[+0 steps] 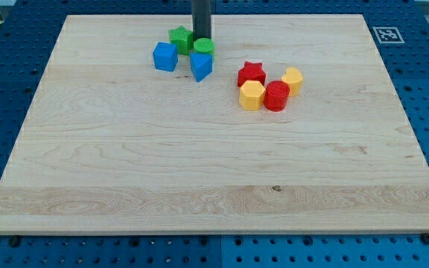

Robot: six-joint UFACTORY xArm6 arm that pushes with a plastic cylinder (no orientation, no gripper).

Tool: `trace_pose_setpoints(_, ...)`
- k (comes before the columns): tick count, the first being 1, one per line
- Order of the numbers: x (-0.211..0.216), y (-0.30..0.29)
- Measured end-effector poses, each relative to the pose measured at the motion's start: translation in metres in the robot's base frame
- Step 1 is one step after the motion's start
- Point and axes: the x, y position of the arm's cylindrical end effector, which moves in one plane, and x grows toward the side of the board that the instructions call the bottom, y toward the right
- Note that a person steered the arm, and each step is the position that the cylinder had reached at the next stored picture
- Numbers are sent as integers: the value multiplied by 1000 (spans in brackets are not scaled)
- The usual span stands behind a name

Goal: Point your arm at the green star

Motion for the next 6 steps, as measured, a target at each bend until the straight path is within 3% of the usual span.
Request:
trace_pose_setpoints(2, -46, -6)
trace_pose_setpoints(6, -33, -56)
